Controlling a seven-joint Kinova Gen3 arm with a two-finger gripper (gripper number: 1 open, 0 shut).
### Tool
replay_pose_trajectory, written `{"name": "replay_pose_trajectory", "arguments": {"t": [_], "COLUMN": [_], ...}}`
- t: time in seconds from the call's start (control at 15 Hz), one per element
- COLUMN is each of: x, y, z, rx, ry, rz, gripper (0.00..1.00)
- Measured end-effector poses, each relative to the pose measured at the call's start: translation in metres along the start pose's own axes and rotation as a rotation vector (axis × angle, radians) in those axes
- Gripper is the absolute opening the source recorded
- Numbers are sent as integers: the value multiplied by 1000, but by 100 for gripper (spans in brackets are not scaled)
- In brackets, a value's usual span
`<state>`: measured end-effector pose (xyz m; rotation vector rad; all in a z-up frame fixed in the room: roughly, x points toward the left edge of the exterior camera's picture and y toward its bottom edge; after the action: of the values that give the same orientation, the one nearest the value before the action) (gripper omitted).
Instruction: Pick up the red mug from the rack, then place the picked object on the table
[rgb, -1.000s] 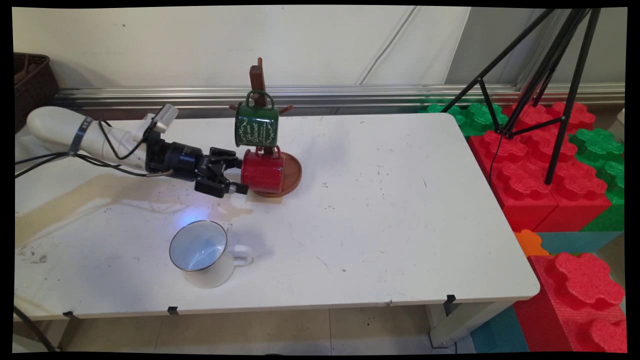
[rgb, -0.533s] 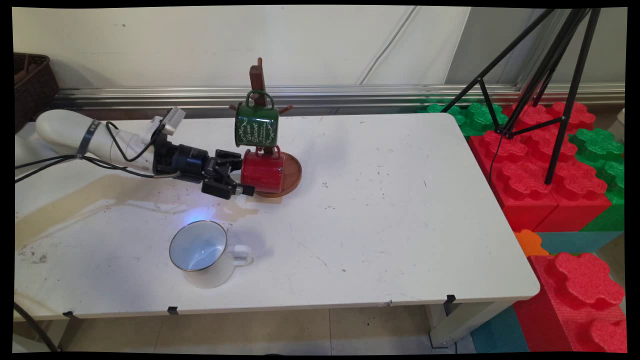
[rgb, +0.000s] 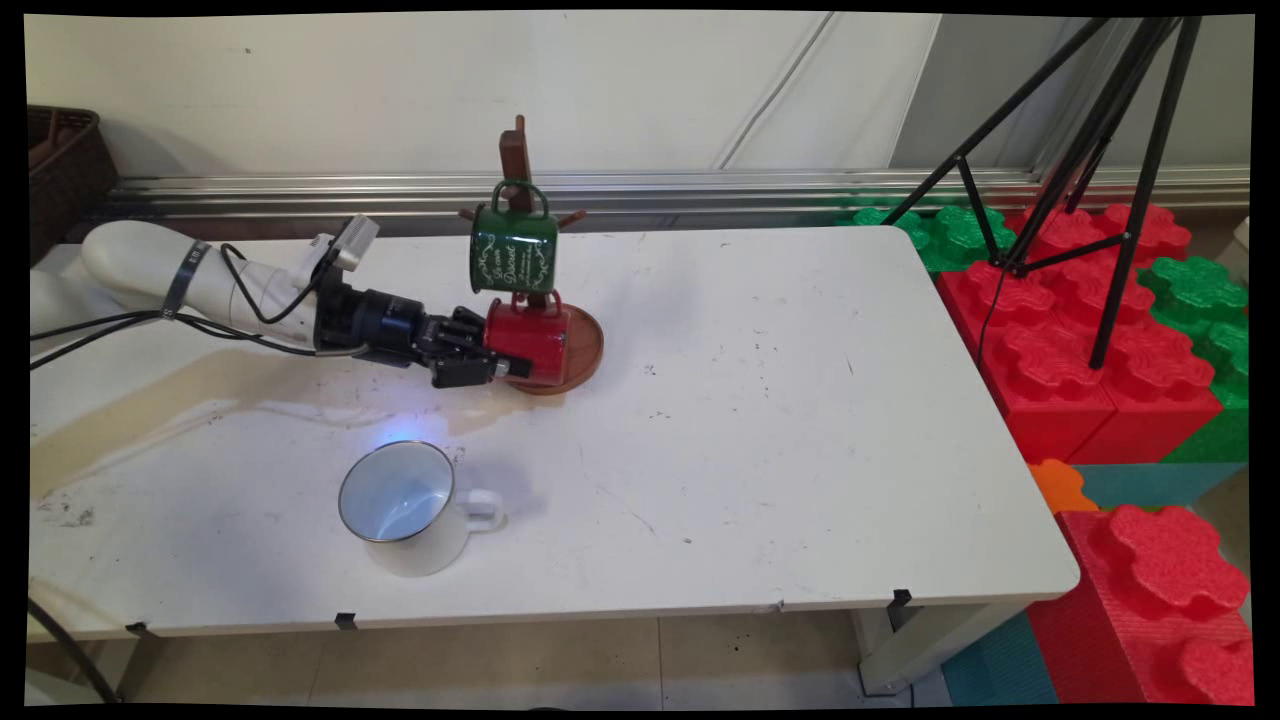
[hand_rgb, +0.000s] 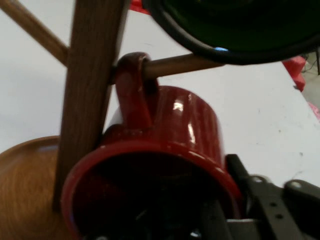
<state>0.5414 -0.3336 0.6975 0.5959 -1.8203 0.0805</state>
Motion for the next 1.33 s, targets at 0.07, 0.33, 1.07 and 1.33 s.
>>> {"name": "replay_pose_trajectory", "arguments": {"t": [0.07,0.33,1.07,1.33], "x": [0,1,12,13], "y": [0,2,13,24], "z": [0,1,-3,-9], "rx": [-2,-9,-56,-84], "ry": [0,2,20,17], "rz": [-1,-6,8,17], "gripper": [0,0,0,0]}}
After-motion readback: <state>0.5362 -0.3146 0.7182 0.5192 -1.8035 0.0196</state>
